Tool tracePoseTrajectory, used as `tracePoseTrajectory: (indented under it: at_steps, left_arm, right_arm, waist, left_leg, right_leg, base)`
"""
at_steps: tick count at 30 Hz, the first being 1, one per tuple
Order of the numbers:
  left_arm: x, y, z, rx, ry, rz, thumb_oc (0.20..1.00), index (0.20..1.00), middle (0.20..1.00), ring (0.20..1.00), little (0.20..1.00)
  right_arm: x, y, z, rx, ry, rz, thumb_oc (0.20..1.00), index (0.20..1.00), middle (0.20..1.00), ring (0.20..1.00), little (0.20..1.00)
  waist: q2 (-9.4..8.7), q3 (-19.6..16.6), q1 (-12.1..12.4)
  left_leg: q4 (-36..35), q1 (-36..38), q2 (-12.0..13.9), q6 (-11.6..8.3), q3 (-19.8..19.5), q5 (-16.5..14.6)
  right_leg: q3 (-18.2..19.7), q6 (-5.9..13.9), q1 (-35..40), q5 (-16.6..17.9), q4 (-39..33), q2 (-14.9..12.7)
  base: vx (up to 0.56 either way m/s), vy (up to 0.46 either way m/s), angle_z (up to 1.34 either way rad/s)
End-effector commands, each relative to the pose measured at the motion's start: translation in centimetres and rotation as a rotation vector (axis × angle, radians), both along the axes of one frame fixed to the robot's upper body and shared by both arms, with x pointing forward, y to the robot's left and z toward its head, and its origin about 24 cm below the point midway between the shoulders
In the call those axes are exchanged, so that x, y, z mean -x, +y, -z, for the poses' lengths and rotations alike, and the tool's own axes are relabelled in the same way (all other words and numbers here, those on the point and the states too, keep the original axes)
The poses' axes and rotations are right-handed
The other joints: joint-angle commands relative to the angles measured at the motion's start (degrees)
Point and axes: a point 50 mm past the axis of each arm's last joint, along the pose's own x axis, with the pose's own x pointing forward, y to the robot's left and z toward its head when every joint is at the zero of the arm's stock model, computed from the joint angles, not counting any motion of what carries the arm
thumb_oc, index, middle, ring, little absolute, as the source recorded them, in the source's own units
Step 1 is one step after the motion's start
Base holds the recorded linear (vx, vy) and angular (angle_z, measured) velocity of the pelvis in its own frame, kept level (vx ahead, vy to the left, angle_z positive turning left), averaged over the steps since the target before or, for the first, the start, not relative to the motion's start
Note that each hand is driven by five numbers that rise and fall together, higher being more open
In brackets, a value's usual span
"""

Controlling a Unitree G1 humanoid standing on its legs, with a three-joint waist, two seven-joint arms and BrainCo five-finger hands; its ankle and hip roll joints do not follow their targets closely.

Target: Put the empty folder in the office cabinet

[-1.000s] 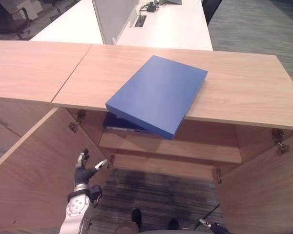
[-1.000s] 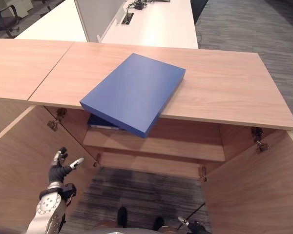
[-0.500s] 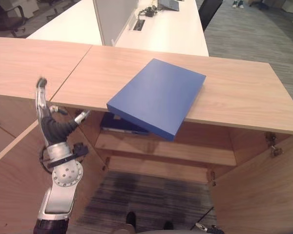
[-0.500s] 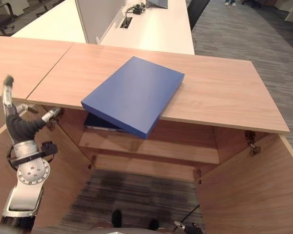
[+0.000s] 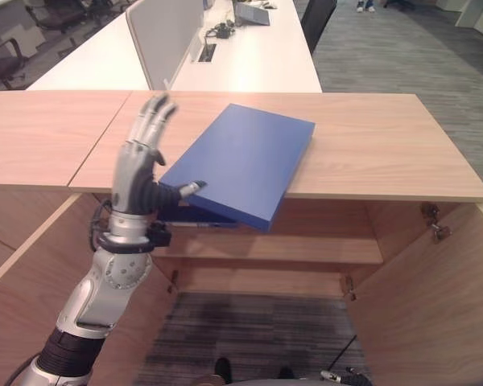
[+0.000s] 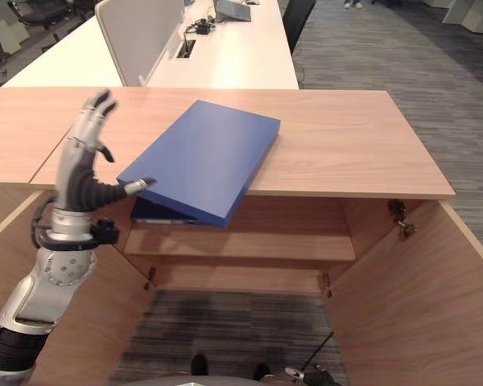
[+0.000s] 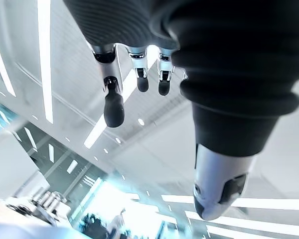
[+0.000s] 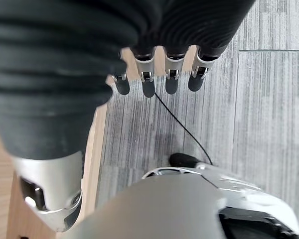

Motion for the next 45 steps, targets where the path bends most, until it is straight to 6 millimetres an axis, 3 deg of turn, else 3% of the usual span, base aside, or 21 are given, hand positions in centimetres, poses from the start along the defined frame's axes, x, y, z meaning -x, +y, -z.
tracePoseTrajectory:
  at_steps: [1, 10, 23, 35, 45]
  left_arm:
    - [0.4, -0.7, -2.5, -0.085, -0.109, 0.074, 1.000, 1.000, 1.000, 1.000, 1.000]
    - [1.8, 0.2, -1.1, -0.052, -0.010, 0.079, 1.000, 1.000, 1.000, 1.000, 1.000]
    - [1.5, -0.1, -0.9, -0.024, -0.003, 0.082, 1.000, 1.000, 1.000, 1.000, 1.000]
    - [-0.3, -2.0, -1.1, -0.041, -0.057, 0.103, 1.000, 1.000, 1.000, 1.000, 1.000]
    - [-2.7, -3.9, 0.7, -0.136, 0.004, 0.097, 1.000, 1.000, 1.000, 1.000, 1.000]
  right_arm:
    - [-0.7, 1.6, 0.2, -0.036, -0.004, -0.049, 1.000, 1.000, 1.000, 1.000, 1.000]
    - [-0.1, 1.4, 0.3, -0.037, 0.013, -0.024, 1.000, 1.000, 1.000, 1.000, 1.000]
    - [-0.5, 1.9, 0.3, -0.050, -0.002, -0.024, 1.000, 1.000, 1.000, 1.000, 1.000]
    - [-0.2, 1.6, 0.3, -0.025, 0.011, -0.028, 1.000, 1.000, 1.000, 1.000, 1.000]
    - [0.0, 1.1, 0.3, 0.005, 0.021, -0.032, 1.000, 1.000, 1.000, 1.000, 1.000]
  waist:
    - [-3.14, -1.29, -0.46]
    - [-3.34, -1.15, 0.16]
    - [-3.38, -1.27, 0.23]
    - [-3.33, -1.86, -0.84]
    - [-3.33, -2.17, -1.80]
  left_leg:
    - [0.16, 3.54, -0.32, -0.44, 0.89, -7.90]
    - [0.16, 3.60, -0.37, -0.37, 0.75, -7.95]
    - [0.16, 3.83, -0.52, -0.37, 0.31, -8.00]
    - [0.16, 4.17, -0.59, -0.27, 0.45, -8.29]
    - [0.16, 4.49, -0.65, -0.14, 0.90, -8.52]
  right_leg:
    - [1.37, 3.74, 0.32, -1.51, 0.38, -0.79]
    - [1.44, 3.69, 0.35, -1.53, 0.38, -0.73]
    - [1.14, 3.61, 0.74, -1.58, 0.38, -0.70]
    - [1.36, 3.68, 0.85, -1.50, 0.38, -0.77]
    - [1.93, 3.71, 0.94, -1.45, 0.38, -0.68]
  base:
    - [0.00, 0.000, 0.00]
    - [0.00, -0.001, -0.03]
    - [0.00, 0.000, 0.00]
    - [0.00, 0.000, 0.00]
    - [0.00, 0.000, -0.01]
